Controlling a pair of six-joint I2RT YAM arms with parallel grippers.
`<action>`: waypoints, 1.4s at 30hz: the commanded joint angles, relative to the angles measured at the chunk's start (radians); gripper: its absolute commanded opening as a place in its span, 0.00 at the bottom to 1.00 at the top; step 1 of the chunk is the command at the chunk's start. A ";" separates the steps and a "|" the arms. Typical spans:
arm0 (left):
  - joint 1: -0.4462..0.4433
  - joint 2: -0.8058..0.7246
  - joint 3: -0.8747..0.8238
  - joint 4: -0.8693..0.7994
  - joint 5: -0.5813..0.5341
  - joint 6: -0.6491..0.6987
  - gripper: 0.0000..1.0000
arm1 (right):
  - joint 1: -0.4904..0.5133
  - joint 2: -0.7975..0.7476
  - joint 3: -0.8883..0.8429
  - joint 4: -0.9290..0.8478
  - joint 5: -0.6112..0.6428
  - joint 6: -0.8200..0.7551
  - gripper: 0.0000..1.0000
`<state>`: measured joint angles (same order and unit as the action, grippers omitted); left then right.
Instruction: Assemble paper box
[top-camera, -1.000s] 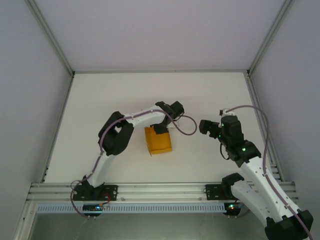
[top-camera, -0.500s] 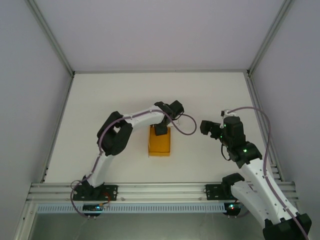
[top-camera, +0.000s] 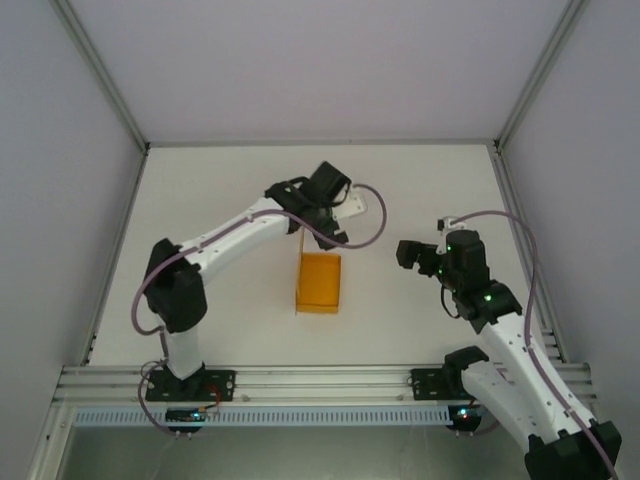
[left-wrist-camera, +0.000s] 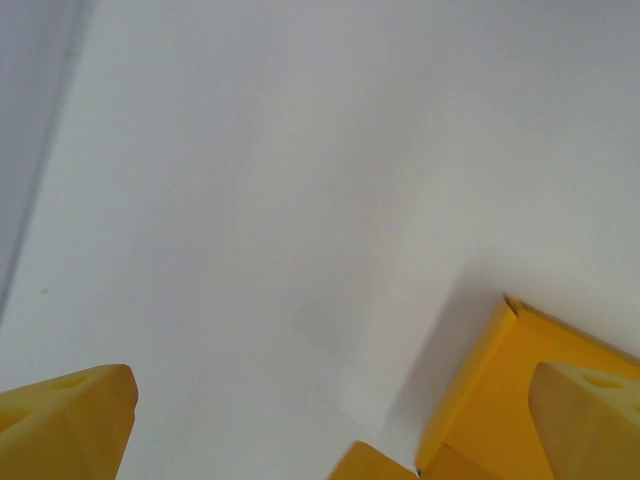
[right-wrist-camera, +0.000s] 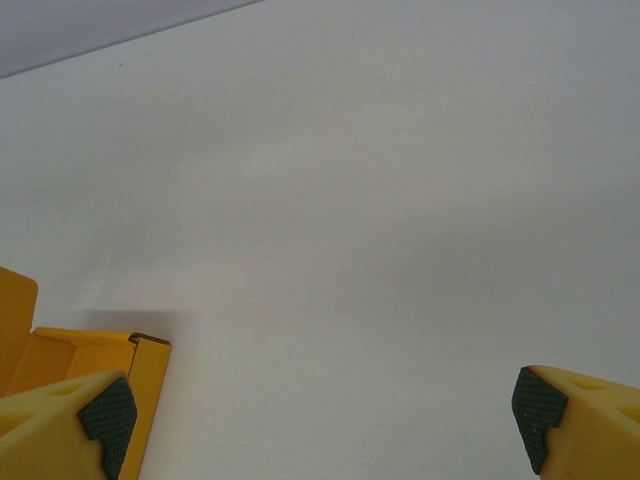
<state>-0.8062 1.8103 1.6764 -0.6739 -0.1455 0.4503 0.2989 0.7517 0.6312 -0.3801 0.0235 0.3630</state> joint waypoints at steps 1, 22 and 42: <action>0.083 -0.109 0.005 0.132 0.016 -0.218 1.00 | 0.009 0.086 0.038 0.087 -0.106 -0.106 0.99; 0.547 -0.586 -0.799 0.361 0.035 -0.805 1.00 | 0.309 1.051 0.456 0.289 -0.391 -0.681 0.72; 0.554 -0.593 -0.824 0.355 -0.041 -0.844 1.00 | 0.465 1.007 0.469 -0.060 0.333 0.143 0.22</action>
<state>-0.2550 1.2171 0.8600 -0.3363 -0.1726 -0.3691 0.7147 1.7741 1.0595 -0.2253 0.1734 0.2405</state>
